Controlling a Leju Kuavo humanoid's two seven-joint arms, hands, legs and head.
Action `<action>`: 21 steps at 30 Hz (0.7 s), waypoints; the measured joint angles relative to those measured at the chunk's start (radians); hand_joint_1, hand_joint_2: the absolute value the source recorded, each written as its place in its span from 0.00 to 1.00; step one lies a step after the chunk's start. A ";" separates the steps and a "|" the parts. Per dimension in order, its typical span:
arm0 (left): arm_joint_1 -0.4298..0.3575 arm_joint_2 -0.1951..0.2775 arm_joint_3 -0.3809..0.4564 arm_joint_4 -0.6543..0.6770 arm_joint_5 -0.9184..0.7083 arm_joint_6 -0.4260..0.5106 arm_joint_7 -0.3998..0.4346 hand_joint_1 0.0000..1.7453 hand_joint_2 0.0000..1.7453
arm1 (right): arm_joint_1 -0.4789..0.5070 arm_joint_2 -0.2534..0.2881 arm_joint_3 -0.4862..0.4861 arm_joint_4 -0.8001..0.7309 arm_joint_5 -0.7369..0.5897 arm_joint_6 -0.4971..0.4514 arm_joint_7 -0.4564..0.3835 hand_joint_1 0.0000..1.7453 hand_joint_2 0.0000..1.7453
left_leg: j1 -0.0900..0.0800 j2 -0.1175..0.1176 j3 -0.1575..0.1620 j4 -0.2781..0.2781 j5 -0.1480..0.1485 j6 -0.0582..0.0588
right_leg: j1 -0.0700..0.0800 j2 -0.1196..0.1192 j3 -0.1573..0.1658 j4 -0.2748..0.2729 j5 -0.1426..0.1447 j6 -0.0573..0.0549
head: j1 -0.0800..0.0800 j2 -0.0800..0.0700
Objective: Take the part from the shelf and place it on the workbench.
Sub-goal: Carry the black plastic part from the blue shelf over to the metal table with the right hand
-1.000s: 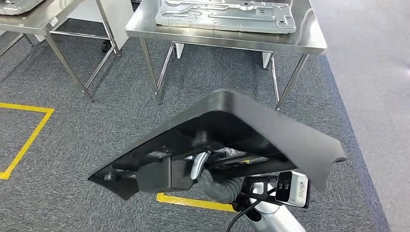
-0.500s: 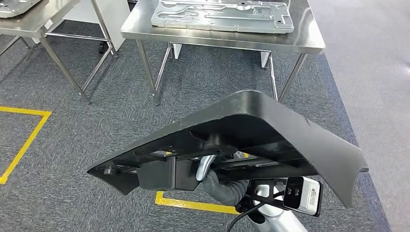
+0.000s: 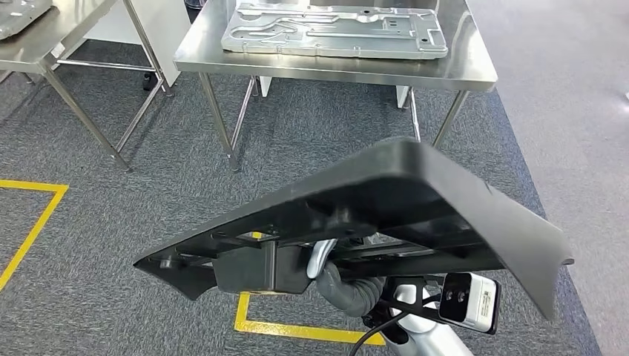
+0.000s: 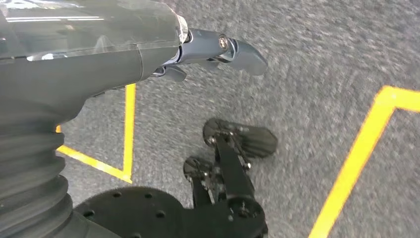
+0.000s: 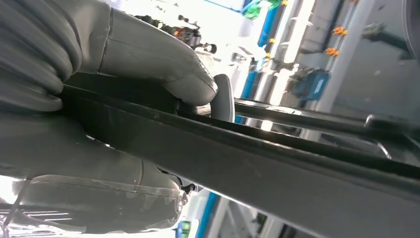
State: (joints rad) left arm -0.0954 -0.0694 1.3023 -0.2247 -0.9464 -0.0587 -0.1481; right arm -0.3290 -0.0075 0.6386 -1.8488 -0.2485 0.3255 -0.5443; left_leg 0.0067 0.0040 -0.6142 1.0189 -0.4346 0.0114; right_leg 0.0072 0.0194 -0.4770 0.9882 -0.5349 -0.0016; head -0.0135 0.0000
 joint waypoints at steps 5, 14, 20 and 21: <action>0.000 0.000 -0.003 0.000 0.000 0.000 -0.002 0.00 1.00 | -0.001 -0.004 -0.006 0.000 0.000 0.000 -0.009 1.00 1.00 | 0.006 -0.002 0.038 -0.022 -0.020 0.020 | -0.008 -0.009 -0.125 0.205 -0.050 0.024 | 0.000 0.000; 0.001 -0.003 -0.005 0.000 -0.001 -0.001 -0.005 0.00 1.00 | 0.008 -0.017 -0.012 0.001 0.019 -0.002 -0.030 1.00 1.00 | 0.005 -0.003 0.127 -0.026 -0.094 -0.005 | -0.002 -0.022 -0.173 0.027 0.122 0.003 | 0.000 0.000; -0.002 -0.002 -0.012 0.001 -0.004 -0.006 -0.014 0.00 1.00 | 0.039 -0.028 -0.014 -0.003 0.067 0.000 -0.087 1.00 1.00 | 0.008 -0.001 0.078 0.115 -0.143 -0.033 | -0.004 -0.017 -0.112 0.003 0.099 -0.029 | 0.000 0.000; -0.001 -0.002 -0.012 0.001 -0.003 -0.007 -0.014 0.00 1.00 | 0.045 -0.032 -0.014 -0.003 0.072 0.003 -0.094 1.00 1.00 | 0.008 -0.001 0.035 0.178 -0.170 -0.035 | -0.003 -0.016 -0.105 0.003 0.092 -0.031 | 0.000 0.000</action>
State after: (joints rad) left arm -0.0965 -0.0713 1.2900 -0.2239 -0.9495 -0.0658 -0.1622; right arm -0.2842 -0.0393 0.6245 -1.8514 -0.1764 0.3289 -0.6383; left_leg 0.0147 0.0030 -0.5795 1.1971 -0.6043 -0.0231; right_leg 0.0045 0.0035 -0.5824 0.9911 -0.4434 -0.0330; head -0.0137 0.0000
